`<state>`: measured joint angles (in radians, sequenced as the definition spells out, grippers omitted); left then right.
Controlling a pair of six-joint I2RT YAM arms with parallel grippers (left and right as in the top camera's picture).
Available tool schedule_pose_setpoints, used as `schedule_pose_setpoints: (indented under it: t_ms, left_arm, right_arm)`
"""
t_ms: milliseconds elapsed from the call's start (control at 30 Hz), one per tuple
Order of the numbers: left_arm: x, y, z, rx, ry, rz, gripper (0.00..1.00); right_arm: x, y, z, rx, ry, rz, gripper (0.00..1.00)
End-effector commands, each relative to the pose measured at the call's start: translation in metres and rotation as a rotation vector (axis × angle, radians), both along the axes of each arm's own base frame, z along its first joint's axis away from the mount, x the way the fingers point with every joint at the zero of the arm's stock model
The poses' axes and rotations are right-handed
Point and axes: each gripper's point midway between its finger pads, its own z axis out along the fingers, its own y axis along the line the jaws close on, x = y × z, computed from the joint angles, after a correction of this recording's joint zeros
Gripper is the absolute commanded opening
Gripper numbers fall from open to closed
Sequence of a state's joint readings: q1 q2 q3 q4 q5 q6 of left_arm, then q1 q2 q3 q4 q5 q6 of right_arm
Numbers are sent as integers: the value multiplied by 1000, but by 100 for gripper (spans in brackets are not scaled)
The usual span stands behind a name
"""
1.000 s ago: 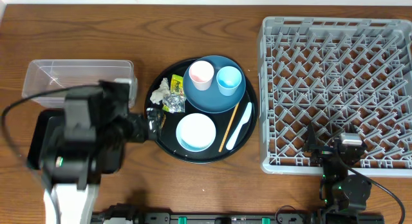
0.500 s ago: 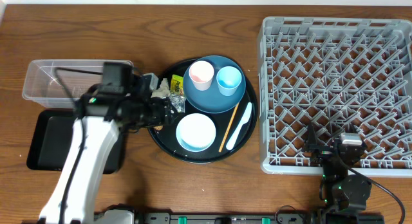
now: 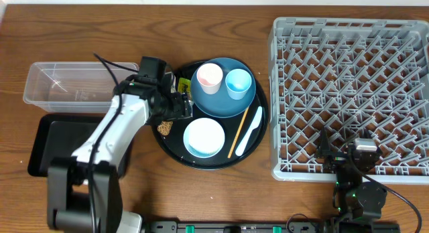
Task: Sort waste into correct bins and load items into the dishwasher rack
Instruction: 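Reach the left gripper to the round tray and grasp the yellow wrapper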
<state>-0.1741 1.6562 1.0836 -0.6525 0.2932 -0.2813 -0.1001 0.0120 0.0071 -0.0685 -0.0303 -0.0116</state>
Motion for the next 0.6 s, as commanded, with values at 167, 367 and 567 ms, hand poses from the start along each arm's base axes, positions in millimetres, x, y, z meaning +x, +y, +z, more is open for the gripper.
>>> schedule_pose_setpoints:
  t_ms: [167,367,567]
  left_arm:
    - [11,9,-34,68,49,38,78]
    - [14,8,-46,70,61,39,73]
    - [16,8,-45,68,52,40,57]
  right_arm:
    - [0,3,0,-8,0,12,99]
    - [0,3,0,-8,0,12,99]
    - [0,3,0,-8,0,12,99]
